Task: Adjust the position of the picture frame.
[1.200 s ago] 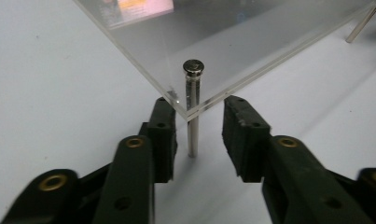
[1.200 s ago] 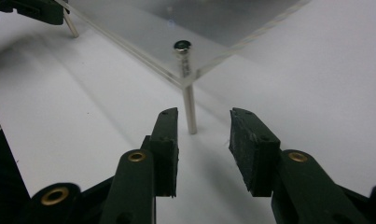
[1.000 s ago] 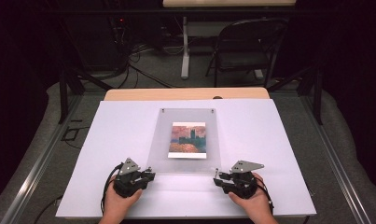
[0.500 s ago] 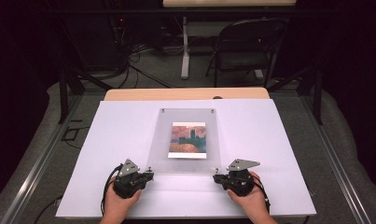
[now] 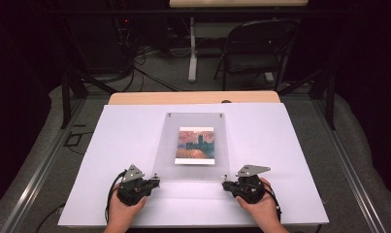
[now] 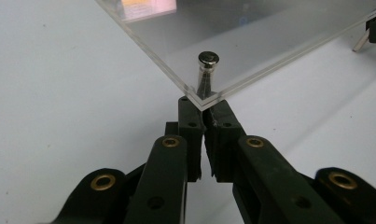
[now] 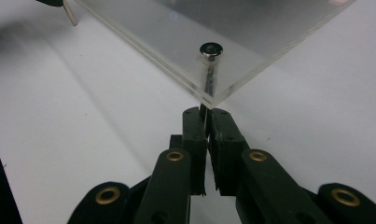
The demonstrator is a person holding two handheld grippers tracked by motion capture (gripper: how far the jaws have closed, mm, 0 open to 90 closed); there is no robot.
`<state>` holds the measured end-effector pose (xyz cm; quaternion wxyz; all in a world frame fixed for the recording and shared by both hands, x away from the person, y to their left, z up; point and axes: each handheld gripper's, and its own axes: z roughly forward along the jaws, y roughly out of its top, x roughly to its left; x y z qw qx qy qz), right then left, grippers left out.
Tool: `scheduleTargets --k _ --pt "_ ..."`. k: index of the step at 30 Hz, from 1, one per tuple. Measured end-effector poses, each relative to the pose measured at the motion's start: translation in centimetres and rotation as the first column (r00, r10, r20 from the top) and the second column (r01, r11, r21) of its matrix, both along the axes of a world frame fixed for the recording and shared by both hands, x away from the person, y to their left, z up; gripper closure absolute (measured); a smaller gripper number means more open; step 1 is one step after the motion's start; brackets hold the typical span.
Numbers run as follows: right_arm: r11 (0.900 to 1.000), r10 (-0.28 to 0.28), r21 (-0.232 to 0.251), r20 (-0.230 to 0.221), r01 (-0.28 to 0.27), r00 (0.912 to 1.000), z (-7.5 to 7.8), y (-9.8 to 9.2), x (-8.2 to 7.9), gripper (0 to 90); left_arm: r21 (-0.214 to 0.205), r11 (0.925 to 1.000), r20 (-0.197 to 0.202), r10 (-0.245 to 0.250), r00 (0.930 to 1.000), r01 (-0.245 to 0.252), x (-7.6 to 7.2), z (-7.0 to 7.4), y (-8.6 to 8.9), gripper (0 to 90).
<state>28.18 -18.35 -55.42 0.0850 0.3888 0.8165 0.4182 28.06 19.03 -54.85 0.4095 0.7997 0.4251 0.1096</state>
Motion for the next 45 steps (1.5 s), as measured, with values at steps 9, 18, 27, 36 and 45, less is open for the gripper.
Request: scheduleTargets --k 9,18,27,36,45 --pt "0.9967 -0.074 0.036 0.022 0.073 0.9970 0.6 -1.0 1.3 85.5 -0.042 0.9991 0.018 -0.001 0.9998 0.001 1.6 0.4 -0.8 85.4" --pt "0.9961 -0.081 0.039 0.032 0.079 0.9962 1.1 -0.7 2.7 85.5 -0.067 0.9973 0.018 0.030 0.9994 -0.029 3.0 0.9 -0.7 85.3" --pt "0.9868 -0.146 0.073 0.008 0.145 0.9893 1.3 -1.3 5.0 85.4 -0.083 0.9956 0.018 0.045 0.9988 -0.043 4.8 1.0 -1.6 85.3" --pt "0.9861 -0.157 0.057 0.004 0.156 0.9876 0.5 -1.3 5.6 85.3 -0.066 0.9967 0.015 0.049 0.9987 -0.048 5.4 0.2 -1.8 85.3" --pt "0.9866 -0.156 0.051 0.007 0.155 0.9878 0.1 -1.0 5.8 85.2 -0.055 0.9970 0.012 0.055 0.9984 -0.054 5.8 -0.2 -1.7 85.2"
